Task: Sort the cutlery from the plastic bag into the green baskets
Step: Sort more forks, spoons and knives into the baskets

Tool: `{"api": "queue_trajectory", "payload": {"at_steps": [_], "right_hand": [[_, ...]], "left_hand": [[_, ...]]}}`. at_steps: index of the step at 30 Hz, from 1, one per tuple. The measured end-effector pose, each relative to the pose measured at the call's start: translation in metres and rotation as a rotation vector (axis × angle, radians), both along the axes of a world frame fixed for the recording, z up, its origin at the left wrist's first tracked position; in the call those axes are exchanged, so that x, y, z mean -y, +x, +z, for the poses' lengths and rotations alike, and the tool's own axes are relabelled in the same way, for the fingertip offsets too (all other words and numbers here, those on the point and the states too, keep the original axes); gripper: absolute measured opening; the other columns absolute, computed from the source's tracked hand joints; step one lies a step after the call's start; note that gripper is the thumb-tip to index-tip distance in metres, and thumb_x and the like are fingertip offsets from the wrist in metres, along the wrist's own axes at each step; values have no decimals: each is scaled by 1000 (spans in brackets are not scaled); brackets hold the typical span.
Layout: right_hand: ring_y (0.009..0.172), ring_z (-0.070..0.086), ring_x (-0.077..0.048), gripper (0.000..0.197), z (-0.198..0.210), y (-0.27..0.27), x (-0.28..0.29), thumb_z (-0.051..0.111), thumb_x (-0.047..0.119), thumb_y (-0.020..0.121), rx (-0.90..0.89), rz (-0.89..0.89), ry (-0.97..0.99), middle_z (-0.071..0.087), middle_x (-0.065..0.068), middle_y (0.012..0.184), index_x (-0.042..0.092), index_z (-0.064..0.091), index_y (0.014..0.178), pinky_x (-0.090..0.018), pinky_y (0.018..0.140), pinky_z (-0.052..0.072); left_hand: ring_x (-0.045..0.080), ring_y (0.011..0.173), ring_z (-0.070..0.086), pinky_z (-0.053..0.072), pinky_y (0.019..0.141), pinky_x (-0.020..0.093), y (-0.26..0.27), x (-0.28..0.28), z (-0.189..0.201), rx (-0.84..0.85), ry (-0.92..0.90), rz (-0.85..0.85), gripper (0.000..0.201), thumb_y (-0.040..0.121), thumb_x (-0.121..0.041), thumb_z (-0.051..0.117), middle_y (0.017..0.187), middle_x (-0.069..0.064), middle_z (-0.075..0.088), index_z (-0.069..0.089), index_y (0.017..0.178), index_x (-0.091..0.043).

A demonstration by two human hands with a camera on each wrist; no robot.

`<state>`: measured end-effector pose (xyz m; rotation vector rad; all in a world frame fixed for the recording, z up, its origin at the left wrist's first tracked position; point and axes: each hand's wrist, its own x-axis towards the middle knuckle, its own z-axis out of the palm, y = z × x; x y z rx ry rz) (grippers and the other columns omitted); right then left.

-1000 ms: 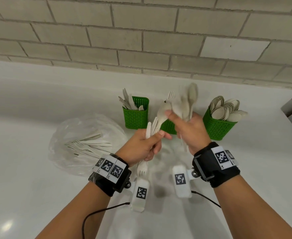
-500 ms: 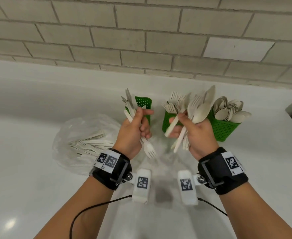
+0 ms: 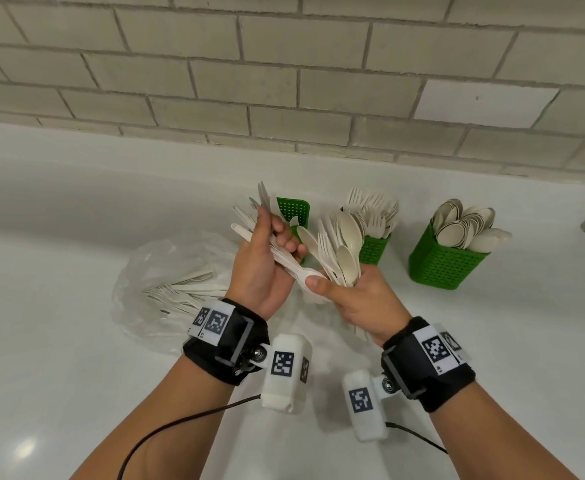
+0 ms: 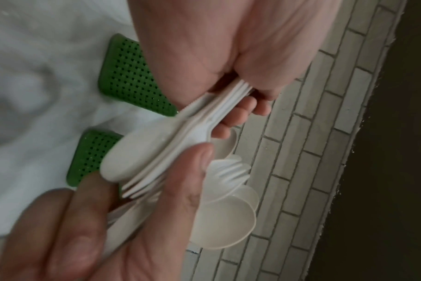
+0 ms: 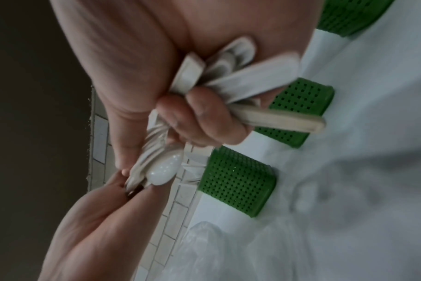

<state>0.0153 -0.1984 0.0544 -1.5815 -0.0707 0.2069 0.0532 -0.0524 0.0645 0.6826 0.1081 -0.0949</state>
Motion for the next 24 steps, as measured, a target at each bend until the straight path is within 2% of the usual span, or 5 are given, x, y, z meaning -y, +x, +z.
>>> {"api": "queue_trajectory", "payload": {"at_steps": [8, 12, 14, 20, 24], "right_hand": [[35, 34, -6, 23, -2, 5, 13, 74, 12, 83, -11, -51, -47, 46, 6, 45, -8, 66, 90, -17, 36, 29], [37, 31, -11, 12, 1, 8, 23, 79, 10, 78, -35, -91, -60, 42, -5, 50, 5, 70, 72, -19, 37, 26], [37, 33, -8, 17, 1, 10, 29, 79, 7, 77, -26, -98, -90, 44, -1, 49, 11, 68, 64, -17, 37, 28], [36, 41, -1, 15, -2, 10, 45, 76, -3, 77, 4, -41, -136, 49, 10, 44, -12, 64, 82, -10, 40, 33], [44, 47, 0, 13, -3, 9, 55, 81, 4, 74, 19, 5, -262, 55, 11, 49, 1, 69, 74, -13, 48, 38]], "left_hand": [[12, 62, 55, 54, 72, 28, 1, -9, 2, 13, 57, -1, 18, 89, -25, 60, 64, -1, 51, 55, 75, -14], [14, 63, 61, 58, 72, 29, 4, -16, 2, -18, 171, 76, 10, 92, -1, 58, 66, 2, 59, 56, 87, -10], [17, 65, 63, 57, 70, 31, 7, -21, 1, -31, 235, 110, 23, 87, 6, 63, 72, 5, 63, 52, 102, -8], [9, 72, 62, 49, 67, 24, 14, -32, -1, 151, 842, -42, 40, 63, -23, 89, 81, -2, 65, 65, 94, -14], [-6, 86, 58, 44, 79, 11, 13, -50, 6, 299, 1370, -386, 55, 58, -41, 88, 106, -7, 70, 68, 107, -24]]}}
